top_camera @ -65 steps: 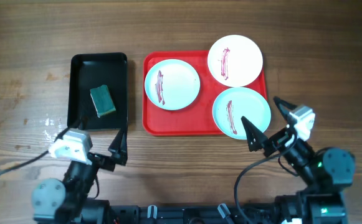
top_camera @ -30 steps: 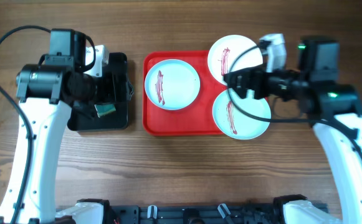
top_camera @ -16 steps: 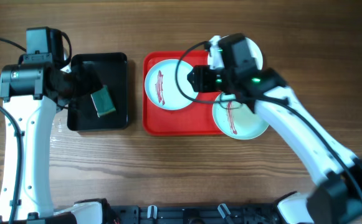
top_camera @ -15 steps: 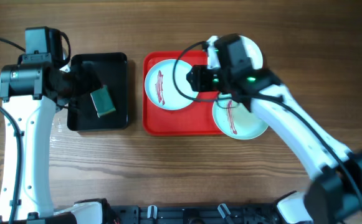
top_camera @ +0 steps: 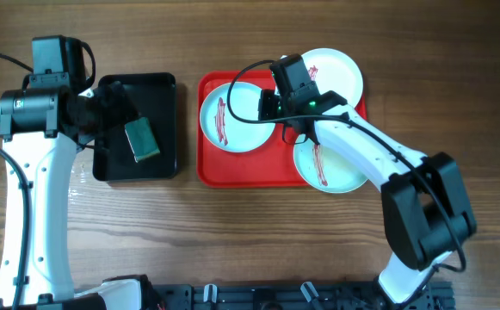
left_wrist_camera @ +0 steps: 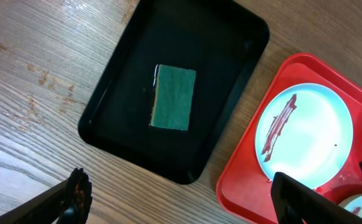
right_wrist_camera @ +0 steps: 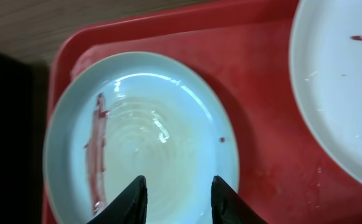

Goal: Clean dirty plates on tray and stack at the side

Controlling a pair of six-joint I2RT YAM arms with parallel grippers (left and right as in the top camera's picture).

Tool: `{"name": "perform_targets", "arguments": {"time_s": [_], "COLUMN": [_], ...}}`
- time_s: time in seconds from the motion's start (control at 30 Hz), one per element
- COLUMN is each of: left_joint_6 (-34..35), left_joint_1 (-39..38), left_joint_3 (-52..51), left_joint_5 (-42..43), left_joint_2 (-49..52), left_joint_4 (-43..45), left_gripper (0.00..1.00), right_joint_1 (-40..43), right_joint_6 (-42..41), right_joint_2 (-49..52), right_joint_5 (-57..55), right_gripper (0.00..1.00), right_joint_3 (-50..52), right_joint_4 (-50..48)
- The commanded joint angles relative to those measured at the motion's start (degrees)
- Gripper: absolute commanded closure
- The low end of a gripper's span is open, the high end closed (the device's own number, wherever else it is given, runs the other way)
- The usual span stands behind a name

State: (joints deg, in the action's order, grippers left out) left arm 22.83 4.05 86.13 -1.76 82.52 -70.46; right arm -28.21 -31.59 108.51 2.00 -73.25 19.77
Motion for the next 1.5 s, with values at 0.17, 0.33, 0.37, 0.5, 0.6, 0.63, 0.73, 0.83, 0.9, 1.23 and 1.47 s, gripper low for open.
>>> {"name": "perform_targets", "arguments": {"time_s": [0.17, 0.33, 0.37, 0.5, 0.6, 0.63, 0.73, 0.83, 0.9, 1.23, 1.47], "left_joint_6": [0.4, 0.4, 0.4, 0.3, 0.4, 0.4, 0.4, 0.4, 0.4, 0.4, 2.4], "left_joint_1": [0.3, 0.3, 0.3, 0.3, 0.3, 0.3, 0.3, 0.3, 0.3, 0.3, 0.3], "left_joint_3": [1.2, 1.2, 1.2, 1.2, 1.2, 1.2, 1.1, 1.1, 1.1, 0.6, -5.2], "left_joint_5": [-0.9, -0.9, -0.9, -0.9, -0.9, -0.9, -0.9, -0.9, -0.9, -0.7, -0.7], "left_joint_2": [0.4, 0.4, 0.4, 0.4, 0.4, 0.4, 0.4, 0.5, 0.5, 0.8, 0.8], "left_joint_4": [0.2, 0.2, 0.2, 0.2, 0.2, 0.2, 0.2, -0.1, -0.4, -1.4, 0.0], "left_gripper": [0.07, 0.07, 0.07, 0.07, 0.06, 0.06, 0.06, 0.05, 0.05, 0.02, 0.06], "right_joint_1": [0.1, 0.1, 0.1, 0.1, 0.1, 0.1, 0.1, 0.1, 0.0, 0.2, 0.2], "right_joint_6": [-4.6, -7.5, -7.6, -7.9, -10.7, -11.0, -11.0, -11.0, -11.0, -11.0, -10.7], "right_joint_2": [3.8, 6.2, 6.3, 6.4, 7.0, 7.4, 8.5, 9.9, 10.5, 10.4, 9.8], "right_joint_5": [-11.0, -10.8, -10.4, -9.7, -9.7, -9.6, -7.8, -4.4, -3.3, -0.8, 0.6], "right_gripper": [0.66, 0.70, 0.72, 0.76, 0.80, 0.80, 0.82, 0.84, 0.84, 0.96, 0.96], "right_joint_3": [-0.9, -0.9, -0.9, -0.9, -0.7, -0.7, -0.7, -0.7, -0.7, -0.8, -0.8], "right_joint_4": [-1.3, -2.4, -2.4, -2.5, -2.6, -2.6, -3.3, -3.7, -4.0, -2.8, -1.5]}}
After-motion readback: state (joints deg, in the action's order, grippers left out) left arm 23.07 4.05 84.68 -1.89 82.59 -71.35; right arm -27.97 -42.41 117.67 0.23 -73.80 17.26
